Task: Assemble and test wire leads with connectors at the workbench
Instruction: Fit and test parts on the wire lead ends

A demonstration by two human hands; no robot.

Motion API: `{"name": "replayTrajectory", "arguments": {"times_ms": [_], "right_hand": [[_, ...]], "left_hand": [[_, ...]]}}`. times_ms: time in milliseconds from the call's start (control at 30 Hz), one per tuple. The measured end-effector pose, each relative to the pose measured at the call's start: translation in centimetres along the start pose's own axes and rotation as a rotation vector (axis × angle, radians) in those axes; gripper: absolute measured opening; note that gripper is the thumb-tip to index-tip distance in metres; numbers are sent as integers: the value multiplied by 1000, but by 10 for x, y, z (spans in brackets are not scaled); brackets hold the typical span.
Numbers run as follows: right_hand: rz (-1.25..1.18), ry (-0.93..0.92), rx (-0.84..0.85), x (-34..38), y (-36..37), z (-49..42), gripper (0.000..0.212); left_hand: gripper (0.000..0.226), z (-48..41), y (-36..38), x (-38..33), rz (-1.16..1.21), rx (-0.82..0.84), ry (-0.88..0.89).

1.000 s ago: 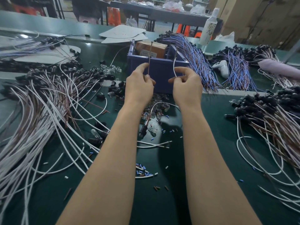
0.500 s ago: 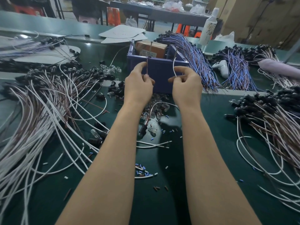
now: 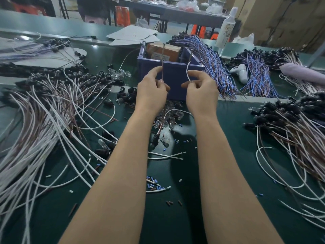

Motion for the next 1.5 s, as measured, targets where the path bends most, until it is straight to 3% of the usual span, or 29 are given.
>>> {"name": "replayTrajectory", "arguments": {"times_ms": [1233,1400,1500], "right_hand": [[33,12,14,3,0,2,32],[316,-124,-169,25,-20,2,28],[276,-202,-96,42,-14,3,26]], "left_hand": [[38,3,1,-9,49,-16,-24],[37,9,-10,-5,121,-38,-82],[28,16,-18,-3,156,-58,-104]]}}
Point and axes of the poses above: each hand's wrist, its own z-axis away from the middle knuckle, its own y-axis out of the palm, x = y × z, the point moved 8 cm from there along -z, towards the middle knuckle, and after that the axes turned 4 degrees about -x, right-handed, at the moved point
